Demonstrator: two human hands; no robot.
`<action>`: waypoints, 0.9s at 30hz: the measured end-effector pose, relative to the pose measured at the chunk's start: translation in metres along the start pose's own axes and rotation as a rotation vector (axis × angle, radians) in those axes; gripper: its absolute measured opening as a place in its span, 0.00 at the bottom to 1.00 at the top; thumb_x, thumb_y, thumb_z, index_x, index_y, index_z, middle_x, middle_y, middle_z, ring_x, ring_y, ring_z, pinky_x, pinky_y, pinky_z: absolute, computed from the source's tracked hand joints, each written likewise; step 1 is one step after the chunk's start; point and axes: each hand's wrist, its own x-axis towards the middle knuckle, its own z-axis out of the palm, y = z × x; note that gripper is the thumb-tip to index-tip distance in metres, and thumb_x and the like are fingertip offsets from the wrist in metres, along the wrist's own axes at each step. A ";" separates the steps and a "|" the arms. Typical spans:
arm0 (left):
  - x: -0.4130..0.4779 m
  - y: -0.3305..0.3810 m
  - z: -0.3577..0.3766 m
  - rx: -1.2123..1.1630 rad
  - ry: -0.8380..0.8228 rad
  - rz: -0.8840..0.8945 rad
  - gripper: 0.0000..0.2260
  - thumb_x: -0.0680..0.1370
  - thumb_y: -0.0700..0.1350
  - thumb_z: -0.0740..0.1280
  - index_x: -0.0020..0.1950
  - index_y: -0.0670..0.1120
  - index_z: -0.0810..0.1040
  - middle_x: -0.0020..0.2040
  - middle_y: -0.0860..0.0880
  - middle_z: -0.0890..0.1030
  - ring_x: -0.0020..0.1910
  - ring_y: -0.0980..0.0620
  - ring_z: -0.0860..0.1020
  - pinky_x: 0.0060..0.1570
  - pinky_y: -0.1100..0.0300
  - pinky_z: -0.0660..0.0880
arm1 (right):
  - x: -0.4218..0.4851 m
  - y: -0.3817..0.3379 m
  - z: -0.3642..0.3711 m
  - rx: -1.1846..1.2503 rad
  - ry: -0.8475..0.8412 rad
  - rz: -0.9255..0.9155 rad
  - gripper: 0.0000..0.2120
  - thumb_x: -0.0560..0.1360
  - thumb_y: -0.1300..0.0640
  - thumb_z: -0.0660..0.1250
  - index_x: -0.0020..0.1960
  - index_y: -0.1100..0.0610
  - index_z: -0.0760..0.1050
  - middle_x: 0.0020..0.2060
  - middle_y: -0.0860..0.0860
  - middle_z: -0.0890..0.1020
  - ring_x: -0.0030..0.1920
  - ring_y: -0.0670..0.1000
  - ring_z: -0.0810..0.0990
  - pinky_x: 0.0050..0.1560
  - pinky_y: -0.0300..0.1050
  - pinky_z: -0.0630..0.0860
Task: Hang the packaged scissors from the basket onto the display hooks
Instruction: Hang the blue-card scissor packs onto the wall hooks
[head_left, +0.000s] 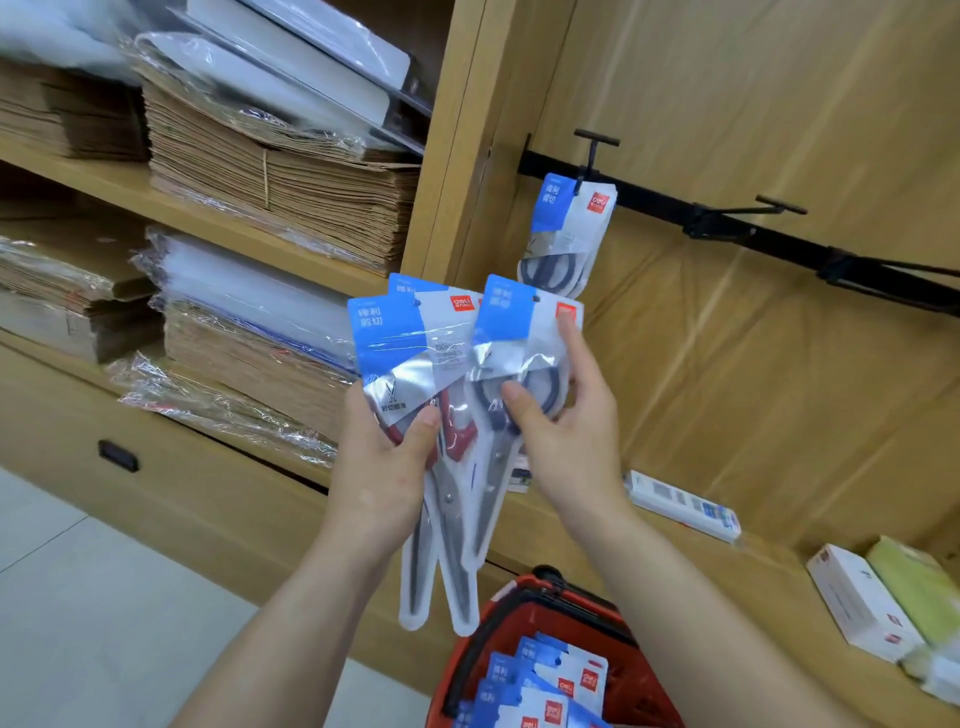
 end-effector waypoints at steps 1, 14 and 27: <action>0.000 0.001 -0.001 0.013 0.004 0.003 0.11 0.83 0.38 0.67 0.62 0.52 0.73 0.55 0.54 0.84 0.52 0.60 0.84 0.47 0.68 0.77 | 0.009 -0.005 -0.003 -0.011 0.019 -0.023 0.37 0.77 0.64 0.73 0.80 0.45 0.63 0.71 0.39 0.74 0.72 0.41 0.73 0.73 0.52 0.73; 0.004 0.006 -0.006 0.070 0.057 -0.037 0.13 0.83 0.43 0.68 0.64 0.56 0.72 0.55 0.57 0.83 0.54 0.59 0.82 0.52 0.56 0.77 | 0.133 -0.028 -0.032 -0.356 0.090 -0.238 0.39 0.78 0.61 0.73 0.83 0.54 0.58 0.63 0.41 0.69 0.65 0.37 0.68 0.53 0.18 0.65; 0.006 0.007 -0.008 0.045 0.050 -0.053 0.13 0.83 0.43 0.68 0.62 0.58 0.72 0.54 0.57 0.83 0.55 0.58 0.83 0.57 0.52 0.80 | 0.147 -0.011 -0.022 -0.377 0.095 -0.171 0.41 0.76 0.58 0.75 0.83 0.53 0.58 0.68 0.45 0.72 0.70 0.45 0.73 0.70 0.46 0.73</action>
